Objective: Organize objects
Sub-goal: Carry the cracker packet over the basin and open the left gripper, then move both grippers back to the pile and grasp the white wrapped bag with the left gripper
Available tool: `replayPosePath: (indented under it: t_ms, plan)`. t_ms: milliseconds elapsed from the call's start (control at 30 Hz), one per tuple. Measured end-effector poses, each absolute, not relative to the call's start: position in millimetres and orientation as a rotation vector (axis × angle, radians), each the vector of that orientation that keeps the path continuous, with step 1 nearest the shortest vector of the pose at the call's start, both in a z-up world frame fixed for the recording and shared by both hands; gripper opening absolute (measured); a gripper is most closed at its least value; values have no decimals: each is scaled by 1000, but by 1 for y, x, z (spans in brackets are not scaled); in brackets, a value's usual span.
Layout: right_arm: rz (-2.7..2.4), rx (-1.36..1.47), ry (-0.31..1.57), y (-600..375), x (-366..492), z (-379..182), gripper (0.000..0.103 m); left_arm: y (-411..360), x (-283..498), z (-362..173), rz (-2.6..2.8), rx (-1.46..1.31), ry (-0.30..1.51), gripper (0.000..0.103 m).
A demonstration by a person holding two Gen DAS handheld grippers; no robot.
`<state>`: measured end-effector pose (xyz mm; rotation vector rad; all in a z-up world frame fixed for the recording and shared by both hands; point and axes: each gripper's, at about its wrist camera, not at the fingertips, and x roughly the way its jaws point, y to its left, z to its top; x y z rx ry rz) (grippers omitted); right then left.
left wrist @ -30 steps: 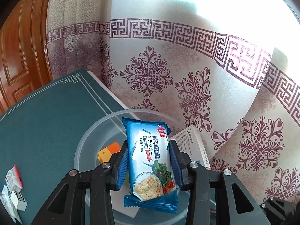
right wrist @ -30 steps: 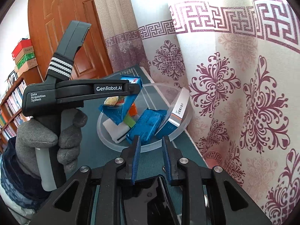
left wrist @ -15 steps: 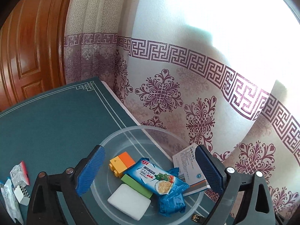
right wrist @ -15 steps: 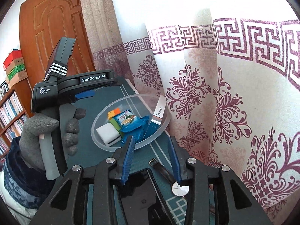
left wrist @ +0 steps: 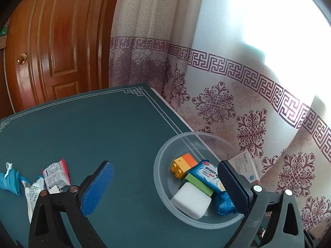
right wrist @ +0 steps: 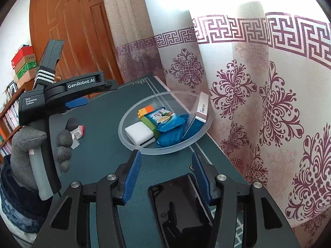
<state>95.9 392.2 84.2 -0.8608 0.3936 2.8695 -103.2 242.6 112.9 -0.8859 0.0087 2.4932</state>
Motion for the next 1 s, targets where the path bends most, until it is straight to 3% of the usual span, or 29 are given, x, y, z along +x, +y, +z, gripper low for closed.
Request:
replayPosePath:
  t_ms: [567, 1000]
  plan:
    - [3016, -1001, 366, 321, 55, 73, 57, 102, -109, 103, 2745, -938, -132, 102]
    - [3038, -1108, 341, 288, 39, 61, 58, 47, -112, 82, 2801, -1031, -193, 102]
